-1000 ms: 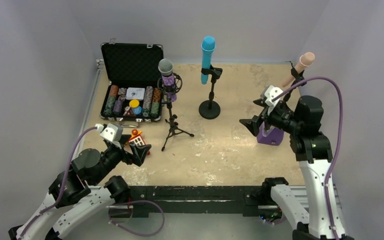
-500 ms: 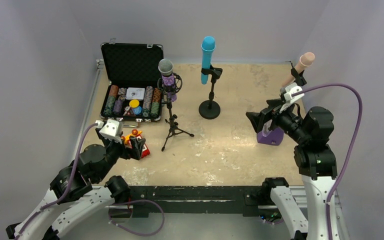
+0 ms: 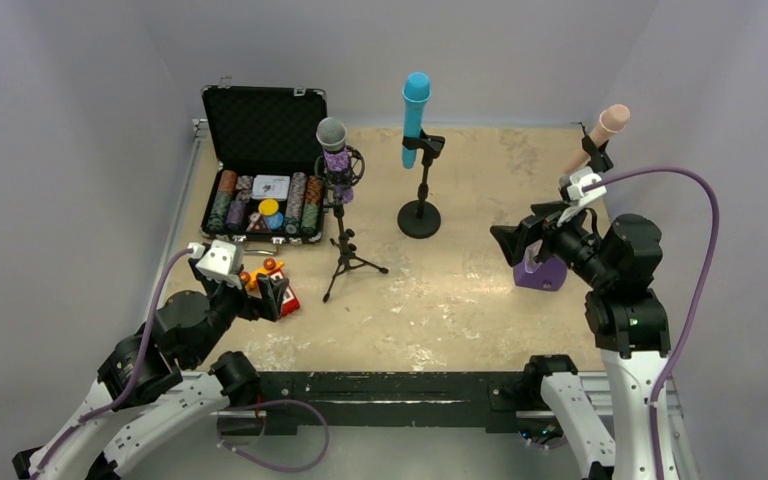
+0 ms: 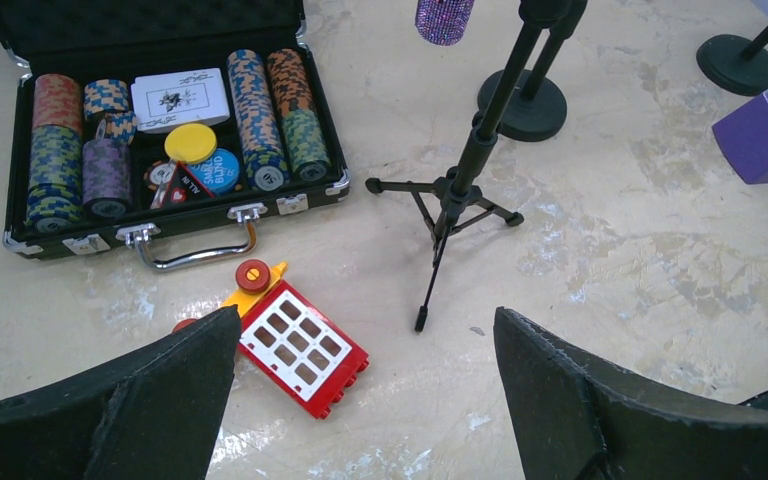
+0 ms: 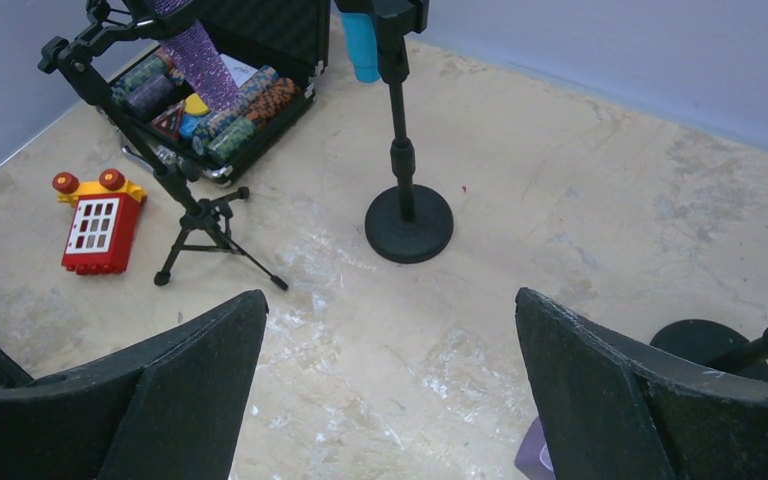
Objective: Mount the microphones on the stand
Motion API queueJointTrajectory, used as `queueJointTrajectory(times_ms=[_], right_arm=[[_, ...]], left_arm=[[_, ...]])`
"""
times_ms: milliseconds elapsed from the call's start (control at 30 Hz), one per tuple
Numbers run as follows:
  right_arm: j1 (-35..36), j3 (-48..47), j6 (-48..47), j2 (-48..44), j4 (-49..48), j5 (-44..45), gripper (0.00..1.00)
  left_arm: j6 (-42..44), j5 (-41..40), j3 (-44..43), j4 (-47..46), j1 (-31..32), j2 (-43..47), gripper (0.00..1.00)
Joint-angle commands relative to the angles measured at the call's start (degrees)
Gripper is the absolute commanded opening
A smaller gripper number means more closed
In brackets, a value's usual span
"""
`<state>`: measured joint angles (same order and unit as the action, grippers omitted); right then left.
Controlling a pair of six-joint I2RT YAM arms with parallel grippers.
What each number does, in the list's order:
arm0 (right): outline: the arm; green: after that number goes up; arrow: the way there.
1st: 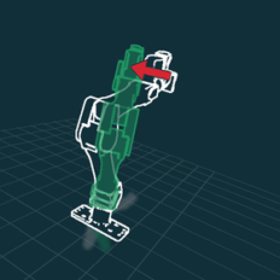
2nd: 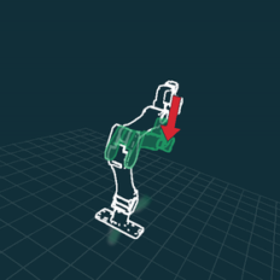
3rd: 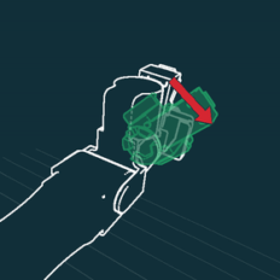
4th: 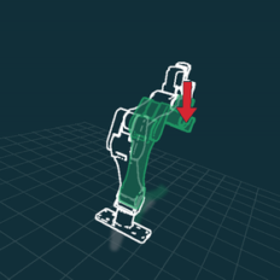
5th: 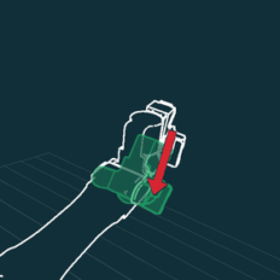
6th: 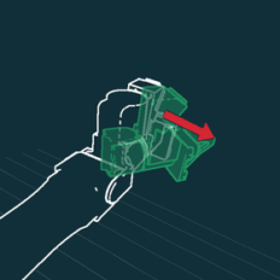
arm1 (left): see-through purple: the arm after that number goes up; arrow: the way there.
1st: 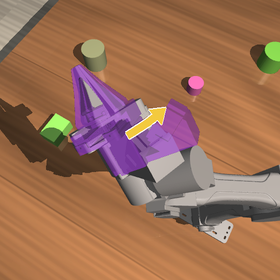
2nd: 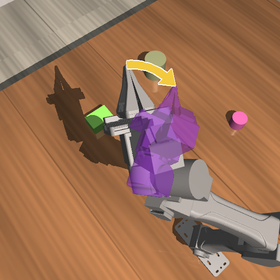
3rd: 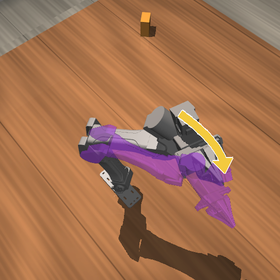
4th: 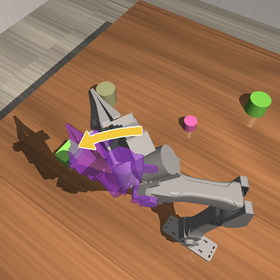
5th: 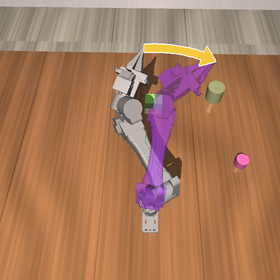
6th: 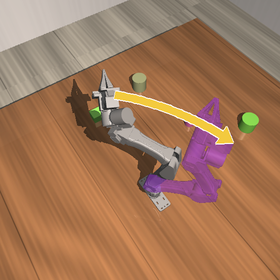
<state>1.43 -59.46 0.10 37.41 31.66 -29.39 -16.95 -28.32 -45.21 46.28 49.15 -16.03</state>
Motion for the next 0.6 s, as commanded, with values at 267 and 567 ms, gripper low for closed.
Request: queueJointTrajectory(times_ms=[267, 567], right_arm=[[-0.46, 1.06, 1.19, -0.27, -2.39, -0.41, 0.99], [-0.55, 1.93, 1.18, -0.64, -2.61, -0.23, 0.99]], left_arm=[[0.6, 0.15, -0.48, -0.67, -0.19, 0.69, 1.0], [0.45, 0.37, -0.18, -0.76, -0.14, 0.74, 1.0]])
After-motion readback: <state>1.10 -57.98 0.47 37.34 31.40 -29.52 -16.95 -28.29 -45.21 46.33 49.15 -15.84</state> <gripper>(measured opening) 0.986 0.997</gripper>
